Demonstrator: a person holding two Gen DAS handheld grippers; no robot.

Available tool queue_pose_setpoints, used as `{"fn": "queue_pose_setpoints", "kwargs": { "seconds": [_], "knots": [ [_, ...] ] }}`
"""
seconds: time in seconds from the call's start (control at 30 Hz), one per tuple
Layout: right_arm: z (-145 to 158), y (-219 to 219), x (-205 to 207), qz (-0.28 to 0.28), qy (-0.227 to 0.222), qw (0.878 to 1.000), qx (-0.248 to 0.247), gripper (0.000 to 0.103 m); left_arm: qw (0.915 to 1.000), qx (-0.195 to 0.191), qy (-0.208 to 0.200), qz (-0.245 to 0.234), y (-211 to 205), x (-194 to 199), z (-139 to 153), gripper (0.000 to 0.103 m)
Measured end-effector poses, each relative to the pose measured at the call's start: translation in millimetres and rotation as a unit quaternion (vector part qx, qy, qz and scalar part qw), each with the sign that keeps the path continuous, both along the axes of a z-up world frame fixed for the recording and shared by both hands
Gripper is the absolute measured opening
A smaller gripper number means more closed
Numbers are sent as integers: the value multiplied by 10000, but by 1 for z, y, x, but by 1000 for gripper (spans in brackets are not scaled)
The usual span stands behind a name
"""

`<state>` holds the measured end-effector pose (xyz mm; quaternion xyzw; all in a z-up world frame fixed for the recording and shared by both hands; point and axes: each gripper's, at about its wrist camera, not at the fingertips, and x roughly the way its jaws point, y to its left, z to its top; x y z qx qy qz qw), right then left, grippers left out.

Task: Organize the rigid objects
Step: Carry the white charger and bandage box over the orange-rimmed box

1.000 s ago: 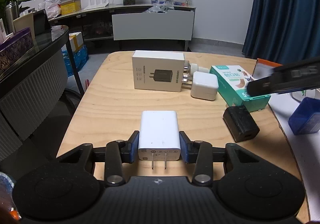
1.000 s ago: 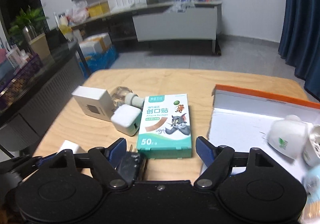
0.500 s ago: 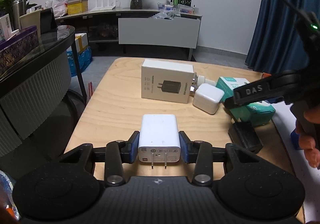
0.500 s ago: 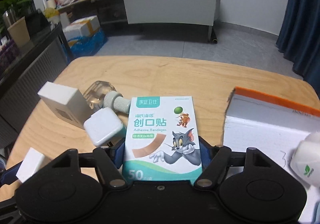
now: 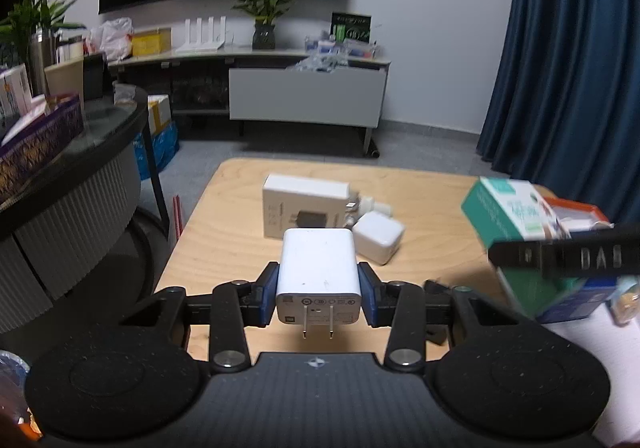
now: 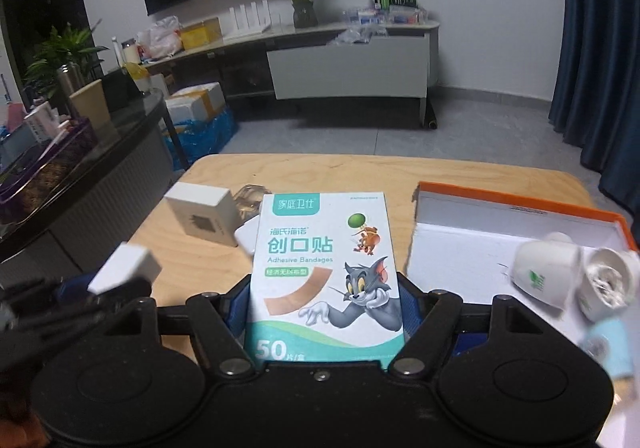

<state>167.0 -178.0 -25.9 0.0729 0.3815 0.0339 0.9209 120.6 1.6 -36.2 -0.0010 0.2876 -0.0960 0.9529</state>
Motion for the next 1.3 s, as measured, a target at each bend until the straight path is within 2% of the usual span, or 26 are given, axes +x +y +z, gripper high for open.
{"fn": "queue_pose_setpoints", "kwargs": {
  "seconds": [0.3,0.6,1.0,1.3],
  "knots": [
    [18,-9,-62,-233,-134,9996,71,84,9997,-85,-86,-201,-17,-31,20,41],
    [20,-19,-108,-405,-162,9990,40,84,9987,-120,-114,-475,-34,-53,25,41],
    [25,-43,-148,-829,-275,9962,45,84,9950,-107,-169,-974,-61,-69,27,41],
    [29,-72,-175,-1414,-304,9895,-40,84,9894,-146,-154,-1435,-89,-81,26,41]
  ]
}}
